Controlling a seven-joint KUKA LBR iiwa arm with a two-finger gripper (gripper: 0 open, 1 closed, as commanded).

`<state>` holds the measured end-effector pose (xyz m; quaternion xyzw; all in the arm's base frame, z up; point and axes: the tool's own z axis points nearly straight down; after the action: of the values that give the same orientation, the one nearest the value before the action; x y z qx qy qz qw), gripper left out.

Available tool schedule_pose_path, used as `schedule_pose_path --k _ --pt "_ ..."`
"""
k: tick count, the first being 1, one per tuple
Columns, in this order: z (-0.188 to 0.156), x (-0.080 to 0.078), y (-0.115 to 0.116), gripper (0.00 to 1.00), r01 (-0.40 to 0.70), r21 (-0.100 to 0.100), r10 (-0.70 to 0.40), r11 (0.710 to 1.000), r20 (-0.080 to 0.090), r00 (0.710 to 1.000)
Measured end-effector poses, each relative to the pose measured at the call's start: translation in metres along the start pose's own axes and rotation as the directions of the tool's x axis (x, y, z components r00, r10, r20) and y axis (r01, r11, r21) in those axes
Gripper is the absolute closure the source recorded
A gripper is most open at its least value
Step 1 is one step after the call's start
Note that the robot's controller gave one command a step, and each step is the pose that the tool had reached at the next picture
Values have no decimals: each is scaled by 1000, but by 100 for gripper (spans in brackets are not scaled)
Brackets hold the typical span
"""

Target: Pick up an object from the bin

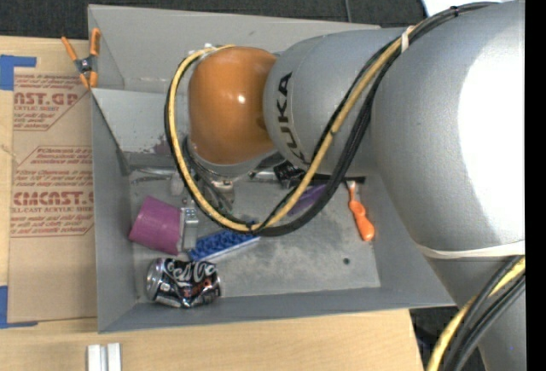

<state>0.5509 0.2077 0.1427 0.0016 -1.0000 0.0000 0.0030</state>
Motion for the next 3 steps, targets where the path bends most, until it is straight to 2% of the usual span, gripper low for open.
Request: schedule_pose_path --k 1,2,3 --pt "-4 -2 -1 0 -2 -1 2 1000 7 1000" --pt "70 20 -67 0 85 -3 -85 996 32 996" --pt "28 36 -66 0 183 -3 -183 983 15 983"
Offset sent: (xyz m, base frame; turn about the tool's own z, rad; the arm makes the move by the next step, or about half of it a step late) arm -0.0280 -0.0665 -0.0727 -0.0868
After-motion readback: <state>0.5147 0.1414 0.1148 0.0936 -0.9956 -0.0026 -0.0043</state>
